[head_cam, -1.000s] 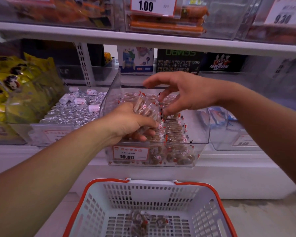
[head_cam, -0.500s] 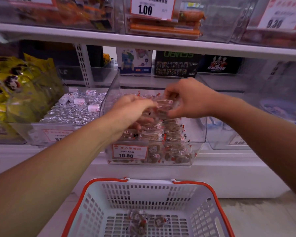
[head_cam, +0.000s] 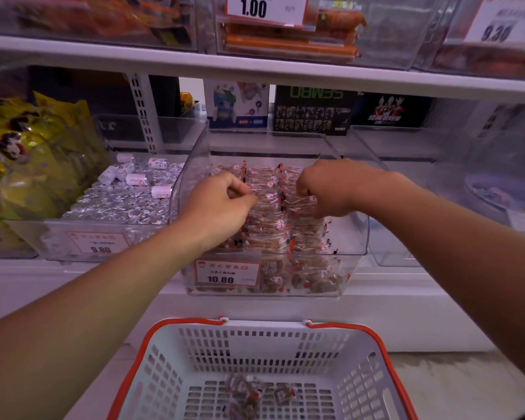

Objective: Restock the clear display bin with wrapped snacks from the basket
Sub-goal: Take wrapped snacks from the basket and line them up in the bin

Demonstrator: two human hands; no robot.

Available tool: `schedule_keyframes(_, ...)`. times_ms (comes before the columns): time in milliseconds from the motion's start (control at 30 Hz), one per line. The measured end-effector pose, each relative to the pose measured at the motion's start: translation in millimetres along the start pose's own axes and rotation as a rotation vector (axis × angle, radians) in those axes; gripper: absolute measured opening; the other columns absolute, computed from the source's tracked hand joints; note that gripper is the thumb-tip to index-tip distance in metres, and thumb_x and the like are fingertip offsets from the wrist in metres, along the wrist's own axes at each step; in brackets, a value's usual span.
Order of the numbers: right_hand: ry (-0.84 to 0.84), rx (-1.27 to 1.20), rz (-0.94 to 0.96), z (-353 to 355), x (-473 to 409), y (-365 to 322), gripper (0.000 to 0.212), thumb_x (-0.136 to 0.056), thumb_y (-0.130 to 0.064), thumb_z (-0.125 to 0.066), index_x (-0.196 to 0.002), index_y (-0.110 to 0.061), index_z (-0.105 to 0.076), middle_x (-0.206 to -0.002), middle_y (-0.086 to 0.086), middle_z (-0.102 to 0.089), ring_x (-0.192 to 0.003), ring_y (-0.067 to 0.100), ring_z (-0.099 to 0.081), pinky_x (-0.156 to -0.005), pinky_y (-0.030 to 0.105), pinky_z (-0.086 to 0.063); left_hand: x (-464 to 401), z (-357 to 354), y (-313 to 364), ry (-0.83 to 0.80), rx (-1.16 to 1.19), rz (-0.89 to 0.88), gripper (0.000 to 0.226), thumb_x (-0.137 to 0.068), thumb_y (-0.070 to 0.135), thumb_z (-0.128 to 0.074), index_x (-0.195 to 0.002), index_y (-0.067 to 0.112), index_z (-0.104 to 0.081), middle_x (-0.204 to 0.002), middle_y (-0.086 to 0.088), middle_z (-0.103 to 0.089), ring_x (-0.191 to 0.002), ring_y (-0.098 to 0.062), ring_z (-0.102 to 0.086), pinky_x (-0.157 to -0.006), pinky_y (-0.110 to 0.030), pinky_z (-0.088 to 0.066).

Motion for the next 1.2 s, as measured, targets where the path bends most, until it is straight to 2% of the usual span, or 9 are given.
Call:
schedule_keyframes(100, 0.028, 0.06, -0.009, -1, 1, -4, 0.026, -0.086, -0.016, -0.07, -0.11, -0.019, -0.062, -0.108, 0.003, -0.063, -0.092, 0.025, -0.062, -0.071, 0.035, -0.053, 0, -1, -1, 0.014, -0.041, -0.018, 0.004, -0.089, 0.029, -0.07, -0.09, 0.026, -0.068, -0.082, 0.011, -0.066, -0.067, -0.006, -0.058, -0.057, -0.023, -0.04)
schedule_keyframes(167, 0.07, 0.079, -0.034, -2, 1, -5, 0.011, -0.088, -0.007, -0.063, -0.091, -0.016, -0.057, -0.099, 0.003, -0.058, -0.085, 0.026, -0.058, -0.064, 0.034, -0.046, 0, -1, -2, 0.008, -0.089, -0.02, 0.006, -0.088, 0.032, -0.071, -0.091, 0.028, -0.068, -0.085, 0.015, -0.065, -0.068, -0.004, -0.059, -0.058, -0.022, -0.039)
schedule_keyframes(300, 0.074, -0.031, -0.063, 2, 0, -8, 0.045, -0.083, 0.008, -0.061, -0.064, -0.019, -0.031, -0.075, 0.001, -0.039, -0.072, 0.028, -0.047, -0.066, 0.035, -0.044, -1, -3, -4, -0.023, -0.124, -0.014, 0.009, -0.089, 0.035, -0.07, -0.096, 0.029, -0.069, -0.085, 0.016, -0.063, -0.072, -0.002, -0.058, -0.058, -0.02, -0.039)
schedule_keyframes(400, 0.101, -0.107, -0.101, 4, 2, -8, 0.043, -0.08, 0.014, -0.059, -0.064, -0.02, -0.038, -0.073, 0.001, -0.038, -0.066, 0.027, -0.048, -0.065, 0.037, -0.046, 0, -3, -4, -0.037, -0.145, -0.021, 0.01, -0.089, 0.035, -0.07, -0.097, 0.029, -0.069, -0.086, 0.012, -0.065, -0.076, -0.005, -0.06, -0.065, -0.02, -0.045)
schedule_keyframes(533, 0.179, -0.144, -0.133, 9, 4, -6, 0.024, -0.078, 0.003, -0.073, -0.096, -0.012, -0.066, -0.098, 0.012, -0.063, -0.086, 0.033, -0.064, -0.072, 0.039, -0.055, 0, 0, -6, -0.085, -0.208, -0.034, 0.017, -0.089, 0.036, -0.069, -0.104, 0.028, -0.068, -0.09, 0.013, -0.065, -0.076, -0.005, -0.059, -0.065, -0.02, -0.044)
schedule_keyframes(633, 0.187, -0.09, -0.127, 7, 5, -9, 0.027, -0.079, -0.003, -0.073, -0.075, -0.018, -0.051, -0.088, 0.008, -0.057, -0.077, 0.031, -0.058, -0.064, 0.036, -0.048, 2, -2, -6, -0.129, -0.378, -0.128, 0.037, -0.089, 0.039, -0.069, -0.123, 0.024, -0.065, -0.114, 0.005, -0.063, -0.087, -0.008, -0.055, -0.075, -0.022, -0.041)
schedule_keyframes(733, 0.153, -0.015, -0.13, 0, 4, -13, 0.033, -0.084, -0.012, -0.068, -0.073, -0.017, -0.037, -0.073, 0.002, -0.038, -0.068, 0.026, -0.047, -0.061, 0.034, -0.041, 3, -5, -6, -0.138, -0.437, -0.166, 0.044, -0.089, 0.041, -0.069, -0.127, 0.021, -0.063, -0.126, 0.0, -0.059, -0.099, -0.014, -0.052, -0.085, -0.026, -0.04)
schedule_keyframes(900, -0.001, -0.087, -0.042, -6, -2, -17, 0.046, -0.089, -0.026, -0.069, -0.062, -0.021, -0.032, -0.066, -0.003, -0.036, -0.069, 0.023, -0.046, -0.064, 0.031, -0.039, 2, -6, -6, -0.134, -0.451, -0.182, 0.042, -0.089, 0.04, -0.069, -0.126, 0.021, -0.064, -0.119, 0.001, -0.059, -0.095, -0.016, -0.054, -0.081, -0.027, -0.04)
schedule_keyframes(1200, -0.033, -0.049, 0.019, 1, 6, -16, 0.032, -0.094, -0.007, -0.055, -0.07, -0.021, -0.04, -0.079, 0.001, -0.05, -0.08, 0.023, -0.053, -0.07, 0.032, -0.043, 12, 11, 4, -0.142, -0.544, -0.289, 0.019, -0.094, 0.028, -0.063, -0.105, 0.017, -0.073, -0.099, -0.001, -0.071, -0.093, -0.02, -0.065, -0.079, -0.027, -0.047)
Point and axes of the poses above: each hand's wrist, its own x-axis away from the middle knuckle, its own z-axis out of the back of the hand, y = z × x, the point moved 2 cm from there along -x, towards the middle knuckle
